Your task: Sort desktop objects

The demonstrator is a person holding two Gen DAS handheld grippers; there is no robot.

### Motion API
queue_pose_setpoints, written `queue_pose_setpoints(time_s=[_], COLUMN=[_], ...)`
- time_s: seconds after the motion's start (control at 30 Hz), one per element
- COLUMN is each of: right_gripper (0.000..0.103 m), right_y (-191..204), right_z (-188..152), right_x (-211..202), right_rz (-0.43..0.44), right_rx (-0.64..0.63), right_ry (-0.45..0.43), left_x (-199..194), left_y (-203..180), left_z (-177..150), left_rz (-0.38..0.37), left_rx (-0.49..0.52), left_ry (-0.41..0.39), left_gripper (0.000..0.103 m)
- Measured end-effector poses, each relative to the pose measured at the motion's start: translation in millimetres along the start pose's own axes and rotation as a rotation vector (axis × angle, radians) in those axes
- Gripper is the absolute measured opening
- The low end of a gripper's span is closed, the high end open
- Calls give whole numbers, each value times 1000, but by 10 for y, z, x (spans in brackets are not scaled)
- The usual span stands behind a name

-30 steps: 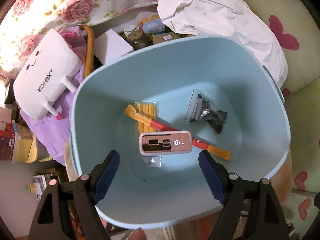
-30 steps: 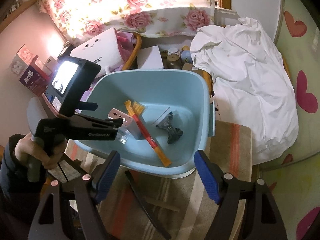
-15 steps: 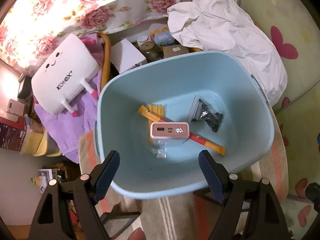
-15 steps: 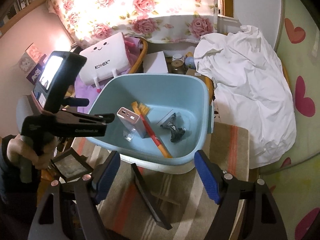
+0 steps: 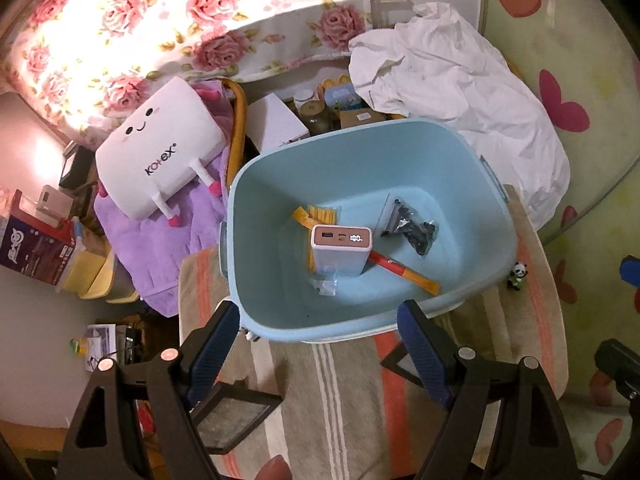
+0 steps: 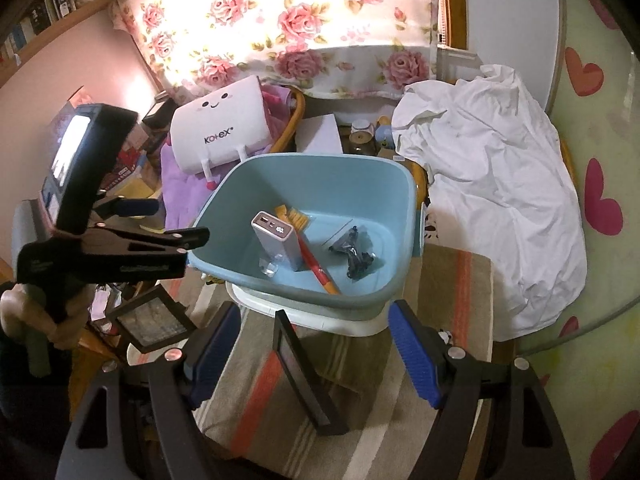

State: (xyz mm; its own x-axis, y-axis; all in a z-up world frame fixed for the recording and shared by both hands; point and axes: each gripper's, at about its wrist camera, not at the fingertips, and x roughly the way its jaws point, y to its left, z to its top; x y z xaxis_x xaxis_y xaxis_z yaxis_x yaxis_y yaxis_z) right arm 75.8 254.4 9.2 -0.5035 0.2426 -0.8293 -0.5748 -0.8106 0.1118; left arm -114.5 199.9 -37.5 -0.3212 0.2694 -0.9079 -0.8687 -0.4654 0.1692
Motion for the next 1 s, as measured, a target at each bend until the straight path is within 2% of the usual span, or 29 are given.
queue_pose_setpoints(time_s=[0.17,0.33,0.47,1.0], right_gripper=[81,87,91,92], right_y=[37,73,95,237], right_z=[-103,-245,-363,-903], right_x=[-160,-299,-427,-879], right_rz=[-9,-25,-35,-68], right_rx=[-6,-6,-5,-9], right_ry=[-25,-46,-68,-103], left_x=[-239,-533,-727,-1246], left_y=[-97,-225,-305,-443], left_z=[-163,-402,-614,-1421], left_rz=[32,89,85,118], left_rx=[-11,-26,-45,-135], left_ry=[-49,-126,-155,-174], left_gripper=[84,84,85,85])
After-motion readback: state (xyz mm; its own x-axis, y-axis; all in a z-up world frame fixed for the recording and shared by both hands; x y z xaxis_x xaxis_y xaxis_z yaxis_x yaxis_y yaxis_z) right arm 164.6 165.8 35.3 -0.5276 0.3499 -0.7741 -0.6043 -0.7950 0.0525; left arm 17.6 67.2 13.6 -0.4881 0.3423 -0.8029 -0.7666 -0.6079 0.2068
